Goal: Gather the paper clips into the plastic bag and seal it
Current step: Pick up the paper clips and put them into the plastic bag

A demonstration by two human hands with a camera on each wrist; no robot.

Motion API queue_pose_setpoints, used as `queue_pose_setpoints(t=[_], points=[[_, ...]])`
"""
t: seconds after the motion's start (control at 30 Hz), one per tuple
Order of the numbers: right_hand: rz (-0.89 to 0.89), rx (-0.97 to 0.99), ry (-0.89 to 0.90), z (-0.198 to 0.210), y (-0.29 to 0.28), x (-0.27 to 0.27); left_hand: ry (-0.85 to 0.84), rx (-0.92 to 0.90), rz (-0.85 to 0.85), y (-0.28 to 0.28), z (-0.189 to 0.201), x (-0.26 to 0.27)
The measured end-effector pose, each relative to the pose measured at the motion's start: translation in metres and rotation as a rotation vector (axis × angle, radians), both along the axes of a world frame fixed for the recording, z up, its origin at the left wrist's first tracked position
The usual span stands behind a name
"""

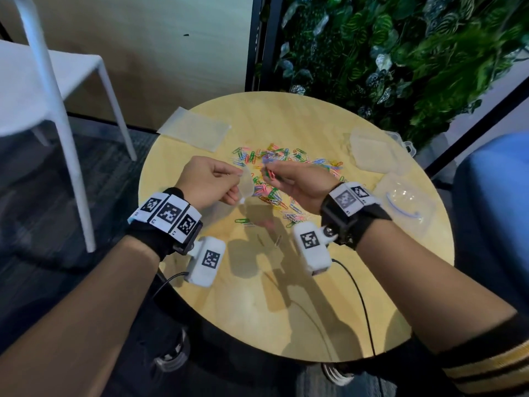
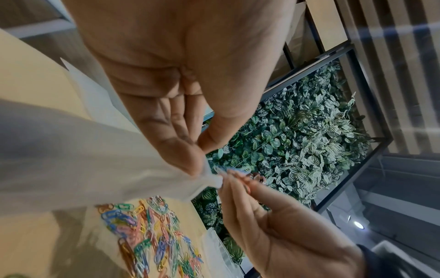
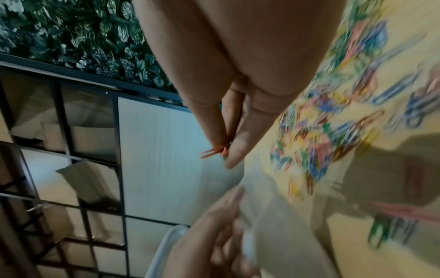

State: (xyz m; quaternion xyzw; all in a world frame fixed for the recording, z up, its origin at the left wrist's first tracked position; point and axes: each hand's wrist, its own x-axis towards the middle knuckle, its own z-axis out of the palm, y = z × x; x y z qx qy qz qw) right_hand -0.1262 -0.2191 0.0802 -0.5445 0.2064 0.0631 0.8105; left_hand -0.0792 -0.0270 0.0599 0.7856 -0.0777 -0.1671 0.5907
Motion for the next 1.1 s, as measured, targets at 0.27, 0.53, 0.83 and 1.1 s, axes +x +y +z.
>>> queue_pose_setpoints(t=[0.27,0.53,0.83,1.1], points=[[-0.09,-0.339,0.057,-0.027,0.05,0.016,0.017,-0.095,0.037,-0.002,-0.002,-0.004],[0.285,-1.242,-0.167,-0.009,0.047,0.006,0.025,-0.08,0.024,0.001,-0.002,-0.001],[0.284,-1.342,-0.337,-0.006,0.029,-0.002,-0.11,0.002,0.098,0.024,0.007,0.006],[1.199,-1.859,-0.573,-0.102,0.057,-0.074,-0.097,0.004,0.104,0.028,0.005,0.013]])
